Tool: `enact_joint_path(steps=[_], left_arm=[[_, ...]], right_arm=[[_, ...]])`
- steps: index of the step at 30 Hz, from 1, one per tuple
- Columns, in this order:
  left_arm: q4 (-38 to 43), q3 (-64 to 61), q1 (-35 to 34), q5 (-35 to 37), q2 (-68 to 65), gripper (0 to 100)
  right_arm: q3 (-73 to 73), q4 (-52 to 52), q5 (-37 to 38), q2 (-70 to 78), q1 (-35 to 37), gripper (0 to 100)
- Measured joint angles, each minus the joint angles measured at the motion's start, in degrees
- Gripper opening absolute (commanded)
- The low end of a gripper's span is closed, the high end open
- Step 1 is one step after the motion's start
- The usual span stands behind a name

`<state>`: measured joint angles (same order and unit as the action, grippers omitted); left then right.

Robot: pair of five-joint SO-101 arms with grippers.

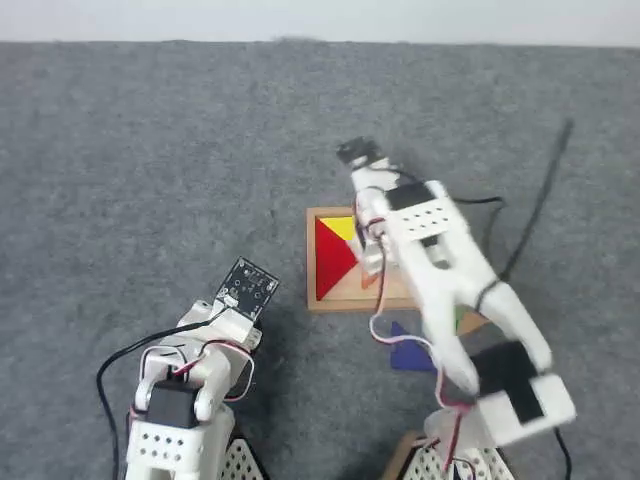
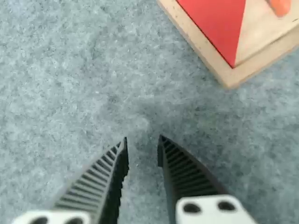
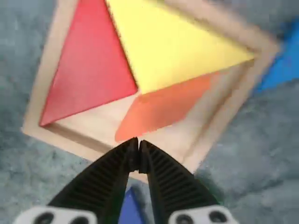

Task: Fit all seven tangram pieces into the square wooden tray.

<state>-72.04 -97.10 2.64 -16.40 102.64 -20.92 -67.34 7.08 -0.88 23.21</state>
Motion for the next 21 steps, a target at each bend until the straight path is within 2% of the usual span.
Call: enact_joint_path(steps=[6,21], left_arm=[[0.0,0.0,0.0,0.0,0.0,10],[0.0,0.0,0.0,0.0,0.0,10]], right_arm=[[-0.09,2.73,0.0,-2.81,-5.1,1.2],[8.88,5.8,0.0,16.97,-5.63,0.9]])
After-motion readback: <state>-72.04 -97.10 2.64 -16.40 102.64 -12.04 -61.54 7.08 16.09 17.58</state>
